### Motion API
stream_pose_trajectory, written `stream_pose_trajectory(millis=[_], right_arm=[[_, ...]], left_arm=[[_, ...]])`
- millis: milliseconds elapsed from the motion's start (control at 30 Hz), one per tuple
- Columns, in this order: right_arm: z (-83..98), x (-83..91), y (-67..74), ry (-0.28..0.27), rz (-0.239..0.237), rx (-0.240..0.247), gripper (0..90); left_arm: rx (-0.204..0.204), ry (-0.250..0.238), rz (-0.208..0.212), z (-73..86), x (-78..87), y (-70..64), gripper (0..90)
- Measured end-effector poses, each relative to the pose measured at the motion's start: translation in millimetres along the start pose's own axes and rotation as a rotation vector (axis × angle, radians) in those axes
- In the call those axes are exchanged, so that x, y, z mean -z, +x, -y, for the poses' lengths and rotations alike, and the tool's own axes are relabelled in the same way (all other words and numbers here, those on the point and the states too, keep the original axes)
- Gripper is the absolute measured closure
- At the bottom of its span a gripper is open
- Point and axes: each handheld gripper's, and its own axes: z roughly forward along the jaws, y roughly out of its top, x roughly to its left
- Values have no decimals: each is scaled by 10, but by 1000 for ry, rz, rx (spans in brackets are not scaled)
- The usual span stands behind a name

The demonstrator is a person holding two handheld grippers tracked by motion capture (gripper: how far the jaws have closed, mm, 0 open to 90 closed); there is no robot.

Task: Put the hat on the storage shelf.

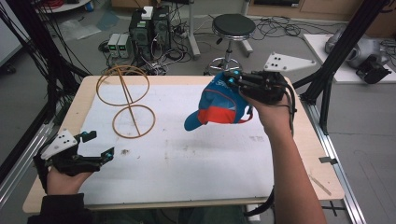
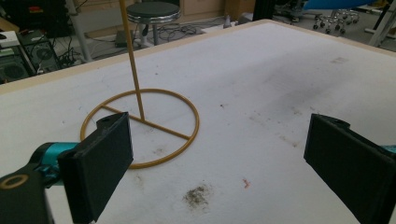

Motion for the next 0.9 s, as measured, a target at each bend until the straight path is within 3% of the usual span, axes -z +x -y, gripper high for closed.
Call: stream_pose_trajectory(millis=[300,367,567,667,900], right_arm=[[-262,-345,-86,-4,4,12,893],[-361,-495,-118,2,10,16,893],[-470,-736,-156,-3,16,9,893],[-579,-923,-214,-3,41,3,893],[-743,-1145,-268,2,66,2,893]], left_arm=[[2,-6,1,1,12,10,83],[3,-10,5,0,10,9,83],[2,-9,5,0,16,12,83],[4,-16,7,-1,22,10,83],[5,-21,13,-4,31,2,83]])
